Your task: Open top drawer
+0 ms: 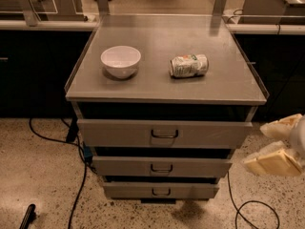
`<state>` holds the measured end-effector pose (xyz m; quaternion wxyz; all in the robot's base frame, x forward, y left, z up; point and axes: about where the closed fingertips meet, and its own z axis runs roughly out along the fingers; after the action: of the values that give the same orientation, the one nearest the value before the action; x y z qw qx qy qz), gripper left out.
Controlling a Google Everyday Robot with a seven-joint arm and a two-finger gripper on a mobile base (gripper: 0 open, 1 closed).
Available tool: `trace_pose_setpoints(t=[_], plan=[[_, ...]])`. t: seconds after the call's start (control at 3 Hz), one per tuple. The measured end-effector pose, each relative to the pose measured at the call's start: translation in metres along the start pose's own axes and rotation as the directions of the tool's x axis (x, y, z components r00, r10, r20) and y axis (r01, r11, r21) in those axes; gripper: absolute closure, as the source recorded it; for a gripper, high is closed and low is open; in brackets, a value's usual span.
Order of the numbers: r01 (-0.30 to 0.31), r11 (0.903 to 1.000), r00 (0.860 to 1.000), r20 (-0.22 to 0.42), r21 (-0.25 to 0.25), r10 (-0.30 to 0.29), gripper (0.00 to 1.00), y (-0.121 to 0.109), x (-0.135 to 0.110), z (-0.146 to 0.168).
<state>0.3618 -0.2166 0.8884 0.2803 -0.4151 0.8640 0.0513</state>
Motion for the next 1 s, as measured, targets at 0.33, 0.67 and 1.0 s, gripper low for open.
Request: trace_pose_setpoints(t=[0.33, 0.67, 1.0], plan=[[0.0, 1.0, 1.0, 0.0, 0.0, 0.0, 0.66, 0.0, 0.0, 0.0], [-0.037, 0.9984, 0.999, 0.021, 0.043, 0.036, 0.89, 0.004, 0.007, 0.014], [-0.196, 0.9806, 0.979, 0.066, 0.009, 0.195, 1.0, 0.039, 0.026, 0.07]])
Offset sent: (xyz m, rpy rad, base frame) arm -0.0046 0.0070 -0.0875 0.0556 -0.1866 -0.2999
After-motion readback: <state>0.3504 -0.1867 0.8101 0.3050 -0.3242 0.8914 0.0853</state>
